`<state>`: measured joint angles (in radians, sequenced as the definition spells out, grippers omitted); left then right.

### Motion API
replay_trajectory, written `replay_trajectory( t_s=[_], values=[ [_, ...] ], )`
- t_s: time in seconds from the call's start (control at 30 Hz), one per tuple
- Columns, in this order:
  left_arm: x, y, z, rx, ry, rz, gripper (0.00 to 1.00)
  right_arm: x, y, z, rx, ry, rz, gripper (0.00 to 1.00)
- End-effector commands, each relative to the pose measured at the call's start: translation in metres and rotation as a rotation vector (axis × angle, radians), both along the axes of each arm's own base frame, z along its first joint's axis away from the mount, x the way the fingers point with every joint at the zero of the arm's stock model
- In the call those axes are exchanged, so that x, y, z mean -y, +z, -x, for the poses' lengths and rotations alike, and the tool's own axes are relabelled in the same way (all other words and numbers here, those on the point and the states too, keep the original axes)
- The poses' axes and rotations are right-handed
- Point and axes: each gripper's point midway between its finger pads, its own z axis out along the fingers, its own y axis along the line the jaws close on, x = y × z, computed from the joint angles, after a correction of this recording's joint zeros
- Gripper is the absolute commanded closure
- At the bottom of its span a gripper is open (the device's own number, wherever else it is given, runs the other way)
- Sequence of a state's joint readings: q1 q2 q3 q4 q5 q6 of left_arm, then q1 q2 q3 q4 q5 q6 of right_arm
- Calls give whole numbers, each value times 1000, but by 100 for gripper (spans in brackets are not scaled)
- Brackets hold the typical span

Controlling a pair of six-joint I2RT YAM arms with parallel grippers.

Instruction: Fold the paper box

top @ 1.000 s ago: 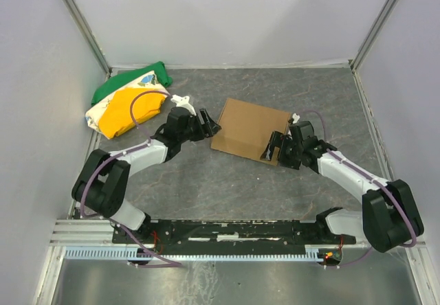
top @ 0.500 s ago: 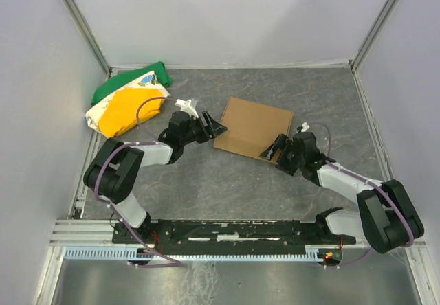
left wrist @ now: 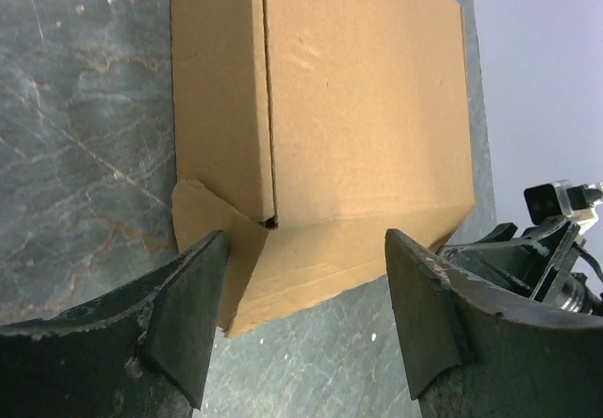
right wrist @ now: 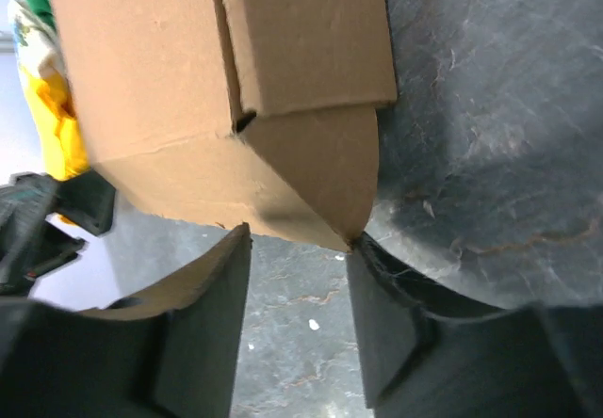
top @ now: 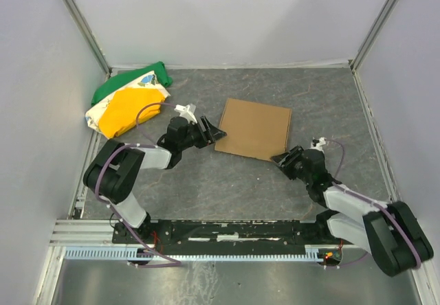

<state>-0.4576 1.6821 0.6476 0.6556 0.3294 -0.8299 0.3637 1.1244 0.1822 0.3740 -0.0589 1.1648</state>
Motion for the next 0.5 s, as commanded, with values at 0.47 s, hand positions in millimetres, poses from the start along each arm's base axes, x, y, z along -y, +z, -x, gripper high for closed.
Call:
replay_trajectory(
  t_s=[0.47],
  values=[
    [-3, 57, 34, 78, -54, 44, 27, 16, 88, 6, 214, -110, -123, 68]
  ],
)
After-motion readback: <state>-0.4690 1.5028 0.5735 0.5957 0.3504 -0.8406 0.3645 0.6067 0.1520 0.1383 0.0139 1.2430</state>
